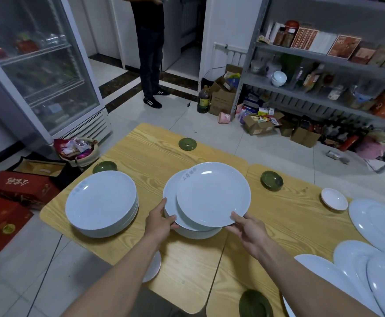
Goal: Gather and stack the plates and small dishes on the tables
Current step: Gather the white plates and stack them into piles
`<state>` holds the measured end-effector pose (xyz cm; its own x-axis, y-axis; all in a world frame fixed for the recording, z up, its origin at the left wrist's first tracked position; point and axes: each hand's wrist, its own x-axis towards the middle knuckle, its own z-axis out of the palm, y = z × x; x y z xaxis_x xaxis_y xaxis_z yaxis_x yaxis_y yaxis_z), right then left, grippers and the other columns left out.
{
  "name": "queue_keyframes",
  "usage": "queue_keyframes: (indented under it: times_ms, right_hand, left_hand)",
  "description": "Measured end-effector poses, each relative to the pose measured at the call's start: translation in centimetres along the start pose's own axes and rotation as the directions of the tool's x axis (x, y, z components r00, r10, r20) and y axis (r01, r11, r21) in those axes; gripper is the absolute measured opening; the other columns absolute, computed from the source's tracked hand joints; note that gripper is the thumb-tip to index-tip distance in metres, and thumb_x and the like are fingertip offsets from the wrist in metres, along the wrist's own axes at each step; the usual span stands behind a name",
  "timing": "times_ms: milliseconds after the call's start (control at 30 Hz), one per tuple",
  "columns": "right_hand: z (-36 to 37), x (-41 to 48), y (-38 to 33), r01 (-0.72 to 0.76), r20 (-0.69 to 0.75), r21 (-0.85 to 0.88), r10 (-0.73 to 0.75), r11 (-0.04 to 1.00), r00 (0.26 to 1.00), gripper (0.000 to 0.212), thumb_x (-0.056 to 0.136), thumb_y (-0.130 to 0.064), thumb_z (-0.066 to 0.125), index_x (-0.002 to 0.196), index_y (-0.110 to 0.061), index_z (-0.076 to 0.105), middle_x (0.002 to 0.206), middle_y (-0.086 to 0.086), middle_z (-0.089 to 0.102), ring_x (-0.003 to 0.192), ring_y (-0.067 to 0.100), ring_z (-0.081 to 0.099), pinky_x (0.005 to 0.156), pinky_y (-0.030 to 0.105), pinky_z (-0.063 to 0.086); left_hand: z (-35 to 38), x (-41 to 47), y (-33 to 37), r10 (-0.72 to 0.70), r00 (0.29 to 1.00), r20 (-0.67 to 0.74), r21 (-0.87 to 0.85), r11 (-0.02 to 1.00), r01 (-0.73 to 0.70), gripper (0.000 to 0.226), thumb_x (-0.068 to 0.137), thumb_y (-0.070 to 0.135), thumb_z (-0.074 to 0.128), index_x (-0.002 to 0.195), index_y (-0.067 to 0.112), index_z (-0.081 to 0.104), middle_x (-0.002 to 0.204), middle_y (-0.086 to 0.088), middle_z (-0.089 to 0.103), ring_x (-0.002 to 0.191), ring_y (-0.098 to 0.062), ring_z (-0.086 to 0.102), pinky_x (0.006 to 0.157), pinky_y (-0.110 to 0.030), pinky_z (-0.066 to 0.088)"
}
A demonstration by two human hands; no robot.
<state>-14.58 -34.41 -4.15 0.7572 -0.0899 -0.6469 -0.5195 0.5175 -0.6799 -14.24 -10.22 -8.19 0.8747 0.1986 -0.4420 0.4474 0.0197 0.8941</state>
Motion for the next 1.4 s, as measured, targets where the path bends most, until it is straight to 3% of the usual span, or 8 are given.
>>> queue_keyframes:
  times_ms: [200,367,533,667,800,1233,1400]
  right_hand:
    - [1.0,0.9,1.1,0.001,-0.024,-0.056,-0.003,0.998,1.0,0.036,0.089,0.01,0.063,0.124,0.008,0.059,0.108,0.015,0.072,0.088,0.03,0.073,0.067,0.039,0.063]
    - [1.4,1.6,1.3,0.006,-0.04,-0.097,-0.01,0.995,0.999,0.033,0.086,0.009,0.068,0.119,0.011,0.061,0.108,0.019,0.072,0.09,0.032,0.072,0.067,0.038,0.063]
    - [1.3,2.3,1.8,0.015,-0.073,-0.19,-0.03,0.982,0.997,0.031,0.083,0.007,0.072,0.113,0.011,0.065,0.103,0.018,0.073,0.088,0.03,0.073,0.069,0.034,0.063]
    - [1.6,2.7,2.0,0.029,-0.124,-0.374,-0.081,0.927,0.989,0.028,0.075,0.003,0.081,0.101,0.009,0.07,0.097,0.015,0.076,0.078,0.027,0.075,0.073,0.032,0.063]
    - [1.8,3.0,1.8,-0.011,-0.21,-0.546,-0.124,0.838,0.97,0.028,0.064,-0.005,0.092,0.083,0.004,0.073,0.079,0.012,0.077,0.066,0.024,0.075,0.077,0.033,0.062]
    - [3.0,2.0,1.4,-0.052,-0.24,-0.652,-0.141,0.756,0.96,0.042,0.057,-0.005,0.095,0.076,-0.005,0.057,0.081,0.022,0.075,0.059,0.029,0.072,0.062,0.035,0.063]
    - [3.1,1.8,1.3,-0.047,-0.214,-0.698,-0.146,0.714,0.966,0.044,0.058,-0.006,0.095,0.072,-0.007,0.053,0.082,0.024,0.074,0.053,0.028,0.067,0.051,0.032,0.059]
  left_hand:
    - [-0.7,0.3,0.2,-0.008,0.999,0.047,-0.006,1.0,0.008,0.075,0.087,-0.011,0.062,0.15,0.02,0.035,0.156,-0.003,0.032,0.104,-0.033,0.067,0.061,-0.021,0.058]
    - [-1.1,0.5,0.3,0.011,0.996,0.091,-0.093,0.996,-0.002,0.075,0.085,-0.015,0.063,0.149,0.016,0.038,0.136,0.004,0.045,0.115,-0.035,0.061,0.062,-0.024,0.059]
    - [-1.4,1.1,-0.2,0.014,0.995,0.101,-0.127,0.992,-0.001,0.078,0.084,-0.019,0.06,0.15,0.016,0.036,0.139,0.007,0.045,0.122,-0.032,0.057,0.064,-0.029,0.06]
    - [-1.3,1.1,0.2,0.029,0.993,0.112,-0.123,0.992,-0.015,0.076,0.085,-0.022,0.055,0.148,0.016,0.038,0.127,0.013,0.048,0.114,-0.033,0.062,0.064,-0.029,0.061]
    - [-1.4,1.1,0.3,0.014,0.994,0.109,-0.111,0.994,-0.002,0.075,0.087,-0.02,0.055,0.149,0.015,0.036,0.13,0.011,0.046,0.098,-0.032,0.068,0.062,-0.027,0.06]
    - [-1.6,1.1,0.4,-0.003,0.994,0.114,-0.035,0.999,0.007,0.078,0.087,-0.013,0.061,0.152,0.02,0.032,0.153,0.0,0.035,0.087,-0.026,0.073,0.071,-0.037,0.062]
    - [-1.5,1.2,0.3,0.009,0.994,0.106,0.003,1.0,-0.009,0.077,0.088,-0.013,0.06,0.151,0.022,0.033,0.154,0.001,0.035,0.086,-0.025,0.073,0.069,-0.033,0.061]
